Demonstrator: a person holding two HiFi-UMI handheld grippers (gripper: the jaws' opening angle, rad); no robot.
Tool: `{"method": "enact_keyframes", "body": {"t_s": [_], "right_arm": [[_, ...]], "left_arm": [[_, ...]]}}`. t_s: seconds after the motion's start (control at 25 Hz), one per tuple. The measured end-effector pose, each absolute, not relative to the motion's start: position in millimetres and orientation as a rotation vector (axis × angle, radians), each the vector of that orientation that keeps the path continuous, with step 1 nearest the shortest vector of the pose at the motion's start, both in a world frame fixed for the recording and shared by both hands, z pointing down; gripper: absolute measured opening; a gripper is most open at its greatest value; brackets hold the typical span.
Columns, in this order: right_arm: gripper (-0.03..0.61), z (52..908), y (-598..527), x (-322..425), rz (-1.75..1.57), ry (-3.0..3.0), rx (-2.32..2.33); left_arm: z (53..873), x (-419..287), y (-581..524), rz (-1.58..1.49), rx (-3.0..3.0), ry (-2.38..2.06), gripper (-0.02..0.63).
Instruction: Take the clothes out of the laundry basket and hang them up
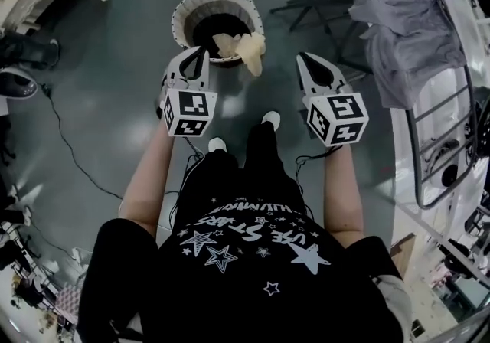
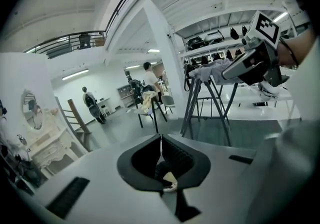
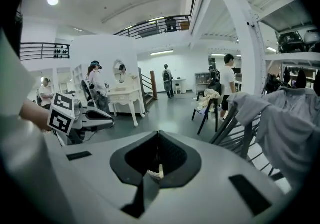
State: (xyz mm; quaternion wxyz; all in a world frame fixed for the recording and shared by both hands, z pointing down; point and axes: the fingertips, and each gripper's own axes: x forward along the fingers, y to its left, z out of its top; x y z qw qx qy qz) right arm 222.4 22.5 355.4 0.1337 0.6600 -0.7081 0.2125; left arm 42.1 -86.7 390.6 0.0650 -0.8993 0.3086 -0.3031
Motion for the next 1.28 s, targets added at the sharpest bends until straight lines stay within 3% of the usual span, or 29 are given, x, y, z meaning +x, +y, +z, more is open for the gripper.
{"method": "enact_keyframes", "body": {"t_s": [0.28,0.56,1.12,1.28], "right_arm": [[0.009,430.4,53.8,154.8,0.732,-1.891,1.897],[0.009,514.8,81.6,131.3,0.881,-1.763,1.896],[0.011,700.3,68.2,153.5,0.960,-1.653,1.779],[0.046,752.9,56.3,169.4,1.002,-1.637,1.744]], "left_arm": [[446.1,-55.6,-56.9,-1.027,-2.773,0.952,0.026],[505.5,-101.4,-32.5,-1.125,-2.810,0.942,0.026],[643.6,-71.2,-17.3,-1.301,-2.854,0.902,0.026],[686.8,-51.3,-18.4,-1.361,-2.869,0.902,0.028]]}}
